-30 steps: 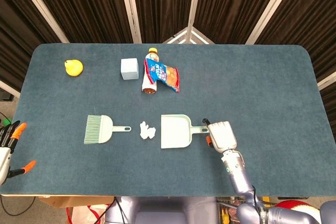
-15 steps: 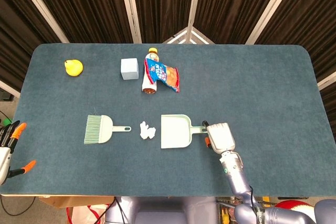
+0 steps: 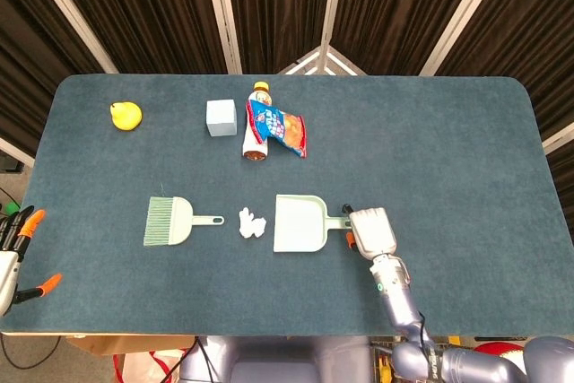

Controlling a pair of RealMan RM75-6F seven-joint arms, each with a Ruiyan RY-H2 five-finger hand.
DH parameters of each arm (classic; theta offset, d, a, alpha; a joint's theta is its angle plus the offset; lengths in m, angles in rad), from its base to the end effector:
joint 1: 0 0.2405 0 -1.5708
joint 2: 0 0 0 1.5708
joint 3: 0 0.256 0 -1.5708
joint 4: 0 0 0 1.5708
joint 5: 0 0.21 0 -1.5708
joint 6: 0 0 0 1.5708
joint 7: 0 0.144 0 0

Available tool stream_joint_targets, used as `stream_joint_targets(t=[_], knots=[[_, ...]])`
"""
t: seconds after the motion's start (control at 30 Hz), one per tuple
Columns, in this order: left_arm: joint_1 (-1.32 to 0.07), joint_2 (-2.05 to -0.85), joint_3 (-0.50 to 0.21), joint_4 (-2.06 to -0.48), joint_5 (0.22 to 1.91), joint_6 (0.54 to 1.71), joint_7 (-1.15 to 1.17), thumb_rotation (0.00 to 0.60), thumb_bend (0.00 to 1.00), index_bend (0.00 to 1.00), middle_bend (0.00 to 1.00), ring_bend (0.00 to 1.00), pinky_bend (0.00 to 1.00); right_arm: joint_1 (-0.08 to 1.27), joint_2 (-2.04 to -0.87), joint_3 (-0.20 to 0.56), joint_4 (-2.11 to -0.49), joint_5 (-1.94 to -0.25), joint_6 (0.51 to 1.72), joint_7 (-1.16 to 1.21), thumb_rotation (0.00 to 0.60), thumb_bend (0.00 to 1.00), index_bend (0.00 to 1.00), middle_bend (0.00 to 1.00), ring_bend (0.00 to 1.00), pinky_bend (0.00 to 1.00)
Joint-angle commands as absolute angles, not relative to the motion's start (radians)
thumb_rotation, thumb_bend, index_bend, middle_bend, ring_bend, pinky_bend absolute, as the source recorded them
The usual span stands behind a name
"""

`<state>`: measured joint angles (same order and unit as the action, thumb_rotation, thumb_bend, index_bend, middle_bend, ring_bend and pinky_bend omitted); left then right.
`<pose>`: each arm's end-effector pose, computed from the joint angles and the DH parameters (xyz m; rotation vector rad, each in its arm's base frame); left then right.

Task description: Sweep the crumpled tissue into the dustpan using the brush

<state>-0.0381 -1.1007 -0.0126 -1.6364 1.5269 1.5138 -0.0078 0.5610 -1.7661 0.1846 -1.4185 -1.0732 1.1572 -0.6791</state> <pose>-0.3133 0.1584 0.1600 -1.3803 -0.9381 -0.8903 -0.1748 -0.2997 -0.0544 1.7036 -0.8731 0.7578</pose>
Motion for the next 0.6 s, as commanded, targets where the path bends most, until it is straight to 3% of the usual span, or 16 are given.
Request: stream_joint_targets(t=[0.03, 0.27, 0.5, 0.6], knots=[[-0.039, -1.1, -0.013, -1.637, 1.525, 1.512, -0.008, 0.6, 0.0, 0.0, 0.0, 0.0, 0.03, 0.568, -1.78, 0.189, -1.407, -1.075, 1.158, -0.671, 0.6, 0.39, 0.35, 0.83, 0.85, 0.85], [-0.041, -1.1, -0.013, -1.637, 1.524, 1.509, -0.008, 0.6, 0.0, 0.0, 0.0, 0.0, 0.03, 0.572, -1.798, 0.184, -1.401, -1.065, 1.161, -0.681, 0.6, 0.43, 0.42, 0.83, 0.85, 0.85], [-0.041, -1.098, -0.013, -1.638, 1.522, 1.508, -0.013, 0.6, 0.0, 0.0, 0.0, 0.0, 0.03, 0.571, -1.811, 0.18, -1.396, -1.066, 1.171, -0.678, 0.6, 0.53, 0.63, 0.83, 0.85, 0.85], [-0.041, -1.099, -0.013, -1.638, 1.522, 1.508, -0.013, 0.6, 0.0, 0.0, 0.0, 0.0, 0.03, 0.57, -1.81, 0.178, -1.398, -1.071, 1.179, -0.679, 0.6, 0.53, 0.66, 0.83, 0.84, 0.85]])
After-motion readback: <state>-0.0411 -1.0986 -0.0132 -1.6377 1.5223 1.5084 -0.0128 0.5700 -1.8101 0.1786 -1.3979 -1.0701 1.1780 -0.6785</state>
